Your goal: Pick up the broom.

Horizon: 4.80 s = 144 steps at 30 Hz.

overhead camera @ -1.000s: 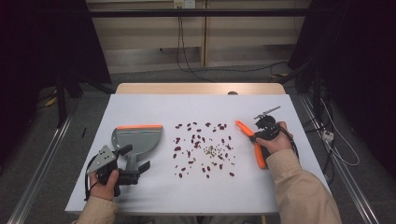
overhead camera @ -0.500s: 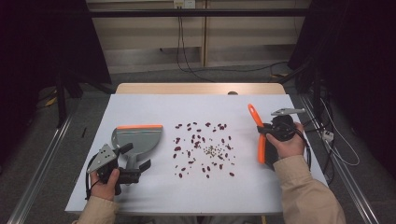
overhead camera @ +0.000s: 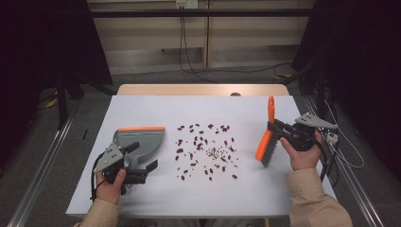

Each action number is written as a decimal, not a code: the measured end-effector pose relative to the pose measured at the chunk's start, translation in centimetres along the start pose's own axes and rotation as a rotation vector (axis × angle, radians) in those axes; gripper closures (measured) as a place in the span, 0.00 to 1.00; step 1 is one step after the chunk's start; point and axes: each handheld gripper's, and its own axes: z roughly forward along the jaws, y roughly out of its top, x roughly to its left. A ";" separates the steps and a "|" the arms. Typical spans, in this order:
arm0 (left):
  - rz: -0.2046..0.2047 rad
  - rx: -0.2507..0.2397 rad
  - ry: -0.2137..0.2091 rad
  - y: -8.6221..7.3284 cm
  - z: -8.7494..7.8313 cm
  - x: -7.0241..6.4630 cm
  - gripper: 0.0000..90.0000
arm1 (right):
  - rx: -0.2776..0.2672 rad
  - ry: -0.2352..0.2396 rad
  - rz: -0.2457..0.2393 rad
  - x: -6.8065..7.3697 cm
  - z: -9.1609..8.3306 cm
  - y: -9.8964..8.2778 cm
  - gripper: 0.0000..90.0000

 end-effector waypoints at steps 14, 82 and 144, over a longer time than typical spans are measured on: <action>0.004 0.001 -0.029 1.3 0.9 -0.8 0.03 | -0.101 0.045 0.007 1.6 0.2 1.3 0.80; -0.090 0.175 0.044 3.9 12.3 -6.1 0.79 | -0.055 0.151 -0.016 16.3 10.0 3.9 0.21; -0.024 0.056 0.002 5.2 8.2 -2.7 0.07 | 0.119 0.082 0.078 8.7 7.5 3.7 0.78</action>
